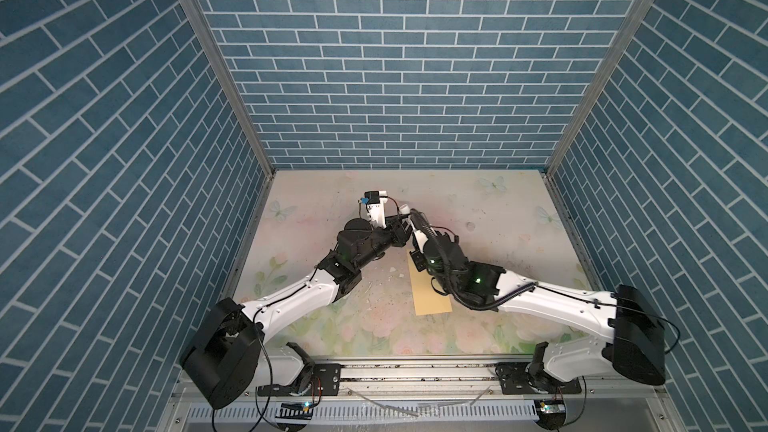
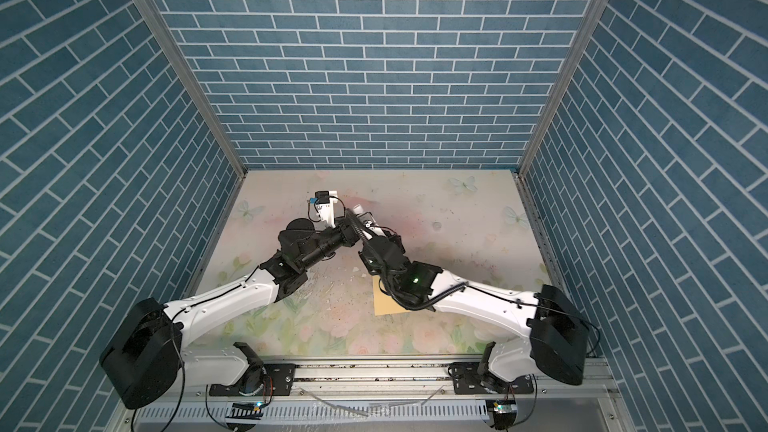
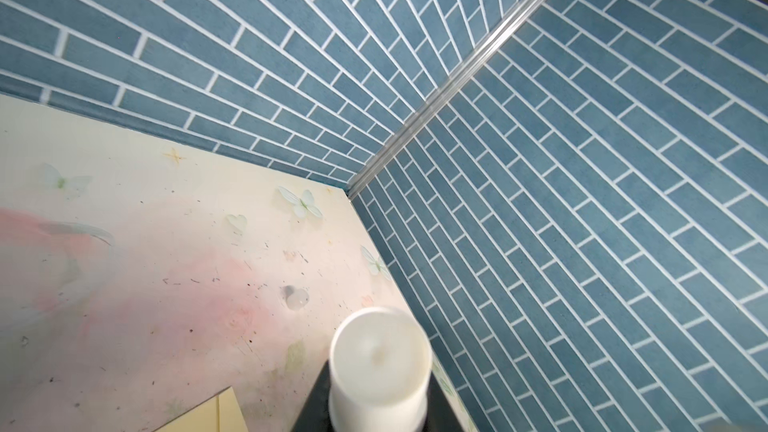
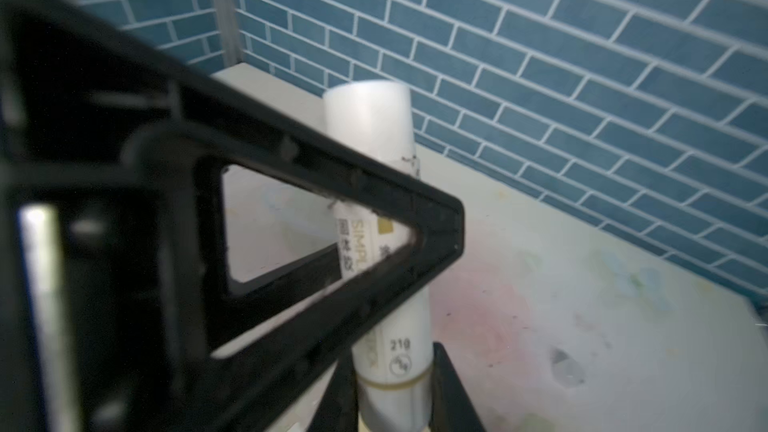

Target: Place the letter into the envelope and seal it

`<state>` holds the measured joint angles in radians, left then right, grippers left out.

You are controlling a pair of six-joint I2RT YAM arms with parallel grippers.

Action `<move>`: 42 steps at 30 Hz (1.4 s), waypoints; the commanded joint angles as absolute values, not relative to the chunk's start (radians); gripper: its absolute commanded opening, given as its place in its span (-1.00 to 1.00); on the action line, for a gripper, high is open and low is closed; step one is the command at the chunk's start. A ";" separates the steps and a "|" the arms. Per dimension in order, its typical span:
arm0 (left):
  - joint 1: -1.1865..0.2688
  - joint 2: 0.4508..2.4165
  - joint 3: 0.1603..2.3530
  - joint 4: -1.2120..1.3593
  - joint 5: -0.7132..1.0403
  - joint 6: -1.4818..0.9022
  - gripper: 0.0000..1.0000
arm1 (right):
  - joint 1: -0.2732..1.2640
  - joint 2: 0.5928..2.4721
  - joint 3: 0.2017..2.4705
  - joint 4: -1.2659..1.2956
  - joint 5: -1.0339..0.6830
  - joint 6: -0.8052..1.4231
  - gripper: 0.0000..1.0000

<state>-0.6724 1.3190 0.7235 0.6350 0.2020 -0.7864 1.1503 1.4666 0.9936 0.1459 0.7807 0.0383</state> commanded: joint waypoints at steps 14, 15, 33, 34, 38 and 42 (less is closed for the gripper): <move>-0.706 1.313 0.726 0.714 0.332 -0.787 -0.54 | 1.106 1.327 0.891 0.304 0.620 0.081 -1.00; -0.705 1.309 0.720 0.732 0.338 -0.785 -0.30 | 1.096 1.305 0.869 0.323 0.579 0.100 -1.00; -0.653 1.335 0.629 1.201 0.606 -0.761 0.67 | 0.798 1.038 0.560 0.688 -0.312 0.395 -1.00; -0.653 1.339 0.631 1.213 0.614 -0.761 0.67 | 0.795 1.039 0.561 0.696 -0.330 0.402 -1.00; -0.653 1.350 0.627 1.244 0.632 -0.754 0.67 | 0.789 1.060 0.568 0.727 -0.386 0.435 -1.00; -0.653 1.354 0.621 1.253 0.632 -0.749 0.60 | 0.787 1.092 0.581 0.767 -0.431 0.466 -1.00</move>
